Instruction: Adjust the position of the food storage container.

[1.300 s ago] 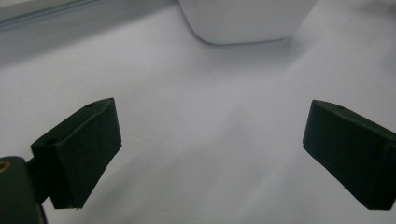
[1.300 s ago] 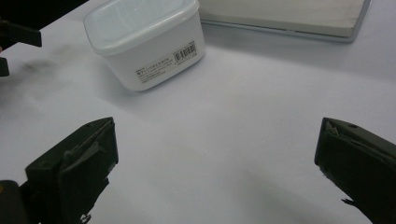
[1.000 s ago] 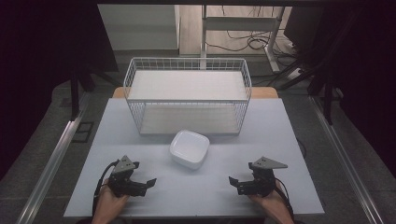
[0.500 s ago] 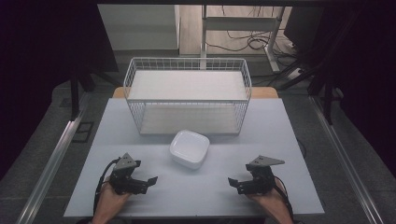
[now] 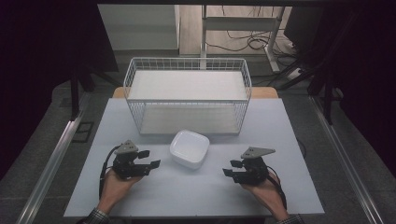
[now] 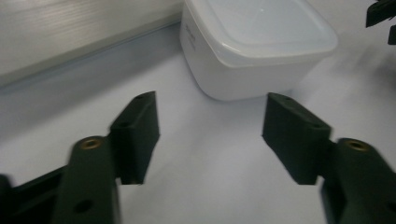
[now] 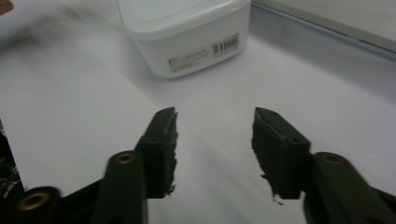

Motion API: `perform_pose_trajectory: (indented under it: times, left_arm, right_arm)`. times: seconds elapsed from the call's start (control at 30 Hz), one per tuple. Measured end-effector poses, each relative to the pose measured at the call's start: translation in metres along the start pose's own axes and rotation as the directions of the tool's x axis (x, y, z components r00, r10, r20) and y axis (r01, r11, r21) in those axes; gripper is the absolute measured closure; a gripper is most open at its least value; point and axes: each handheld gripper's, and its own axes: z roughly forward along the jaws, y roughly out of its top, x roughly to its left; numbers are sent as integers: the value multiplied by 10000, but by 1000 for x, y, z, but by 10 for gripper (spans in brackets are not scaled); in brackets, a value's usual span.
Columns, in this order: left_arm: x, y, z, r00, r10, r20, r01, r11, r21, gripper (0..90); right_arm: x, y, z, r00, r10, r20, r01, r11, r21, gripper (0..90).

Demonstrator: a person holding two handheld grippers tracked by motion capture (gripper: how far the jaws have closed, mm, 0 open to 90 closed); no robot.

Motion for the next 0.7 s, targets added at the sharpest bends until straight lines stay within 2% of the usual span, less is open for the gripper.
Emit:
perform_pose_trajectory:
  times: [0.03, 0.07, 0.1, 0.17, 0.27, 0.3, 0.33, 0.37, 0.47, 0.57, 0.67, 0.7]
  left_arm:
    - [3, 7, 6, 9999, 75, 69, -75, 9999, 95, 475]
    - [3, 7, 6, 9999, 75, 69, -75, 9999, 95, 522]
    - [7, 14, 13, 9998, 193, 51, -193, 9997, 128, 558]
    - [12, 20, 21, 9998, 147, 165, -148, 9999, 81, 640]
    - [17, 25, 30, 9995, 39, 303, -40, 10000, 14, 756]
    - [19, 29, 40, 9994, 15, 360, -15, 10000, 14, 791]
    - [19, 29, 40, 9994, 15, 360, -15, 10000, 14, 821]
    - [20, 33, 49, 9996, 76, 286, -79, 9999, 100, 844]
    - [21, 36, 57, 9995, 51, 297, -53, 10000, 64, 886]
    - [24, 37, 68, 9982, -305, 523, 303, 9995, 46, 898]
    - [23, 36, 70, 9981, -309, 540, 301, 9994, 164, 899]
    - [20, 35, 70, 9985, -177, 515, 162, 9994, 296, 899]
  right_arm:
    - [-1, 5, 5, 9999, -15, -128, 16, 9999, 106, 610]
    - [-1, 5, 5, 9999, -15, -128, 16, 9999, 106, 610]
    - [-2, 11, 11, 9998, 11, -185, -8, 9998, 188, 664]
    - [-3, 17, 17, 9998, 113, -181, -110, 9998, 170, 724]
    - [-7, 24, 27, 9996, 280, 58, -281, 9994, 184, 806]
    - [-9, 26, 29, 9991, 404, 136, -406, 9991, 147, 835]
    - [-9, 26, 29, 9991, 404, 136, -406, 9991, 147, 835]
    - [-13, 30, 33, 9981, 582, 188, -582, 9983, 1, 877]
    - [-18, 36, 40, 9955, 891, 312, -886, 9960, -149, 891]
    - [-20, 42, 51, 9921, 1239, 219, -1234, 9921, -244, 892]
    - [-20, 46, 60, 9915, 1273, 275, -1268, 9917, -188, 891]
    - [-19, 49, 69, 9912, 1269, 384, -1263, 9918, -171, 891]
